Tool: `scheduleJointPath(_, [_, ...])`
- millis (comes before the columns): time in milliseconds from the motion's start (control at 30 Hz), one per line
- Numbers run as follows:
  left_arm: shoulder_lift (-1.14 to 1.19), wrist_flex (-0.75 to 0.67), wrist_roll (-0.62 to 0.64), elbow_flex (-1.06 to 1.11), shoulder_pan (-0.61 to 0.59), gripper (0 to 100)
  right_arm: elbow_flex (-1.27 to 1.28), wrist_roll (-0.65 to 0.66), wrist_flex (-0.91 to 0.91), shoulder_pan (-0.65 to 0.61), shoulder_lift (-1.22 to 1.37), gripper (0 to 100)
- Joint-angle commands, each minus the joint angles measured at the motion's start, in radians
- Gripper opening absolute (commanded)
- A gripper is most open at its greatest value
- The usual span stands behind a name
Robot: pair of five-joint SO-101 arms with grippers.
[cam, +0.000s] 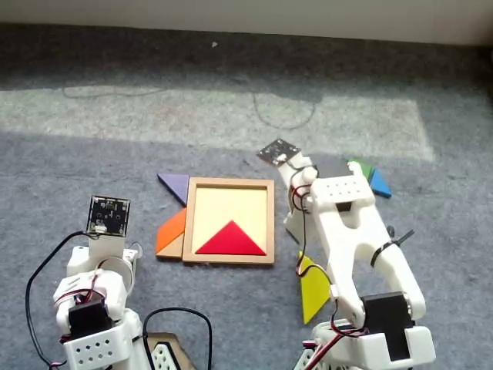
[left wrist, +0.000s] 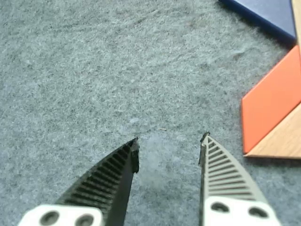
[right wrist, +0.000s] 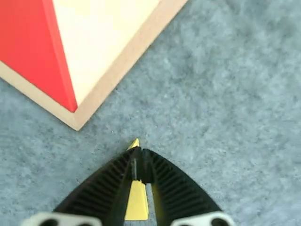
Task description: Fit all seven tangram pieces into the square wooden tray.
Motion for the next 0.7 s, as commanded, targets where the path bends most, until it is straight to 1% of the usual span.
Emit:
scheduleJointPath(0, [-0.008, -0.015, -0.012, -0.005, 0.002, 22, -0.107, -0.046, 0.054, -0.005, -0.018, 0.6])
scheduleJointPath(100, [-0.008, -0.015, -0.012, -0.005, 0.002, 22, -0.163, -0.055, 0.160, -0.024, -0.019, 0.6])
scheduleJointPath(133, [-0.008, -0.015, -0.012, -0.005, 0.002, 22, -0.171, -0.080, 0.183, -0.025, -0.030, 0.6])
scheduleJointPath(233, [-0.008, -0.017, -0.012, -0.005, 0.002, 22, -0.176, -0.135, 0.196, -0.028, -0.107, 0.7])
scheduleJointPath(300, [-0.008, -0.017, -0.012, -0.005, 0.002, 22, -0.114, -0.157, 0.200, -0.028, -0.177, 2.0])
scheduleJointPath(433, [-0.008, -0.018, -0.012, -0.005, 0.002, 22, 0.061, -0.204, 0.174, -0.035, -0.348, 10.8])
scheduleJointPath(567, [-0.008, -0.020, -0.012, -0.005, 0.002, 23, 0.213, -0.301, 0.134, -0.035, -0.475, 21.9])
scheduleJointPath(667, [-0.008, -0.020, -0.012, -0.005, 0.002, 23, 0.288, -0.387, 0.116, -0.035, -0.499, 31.4])
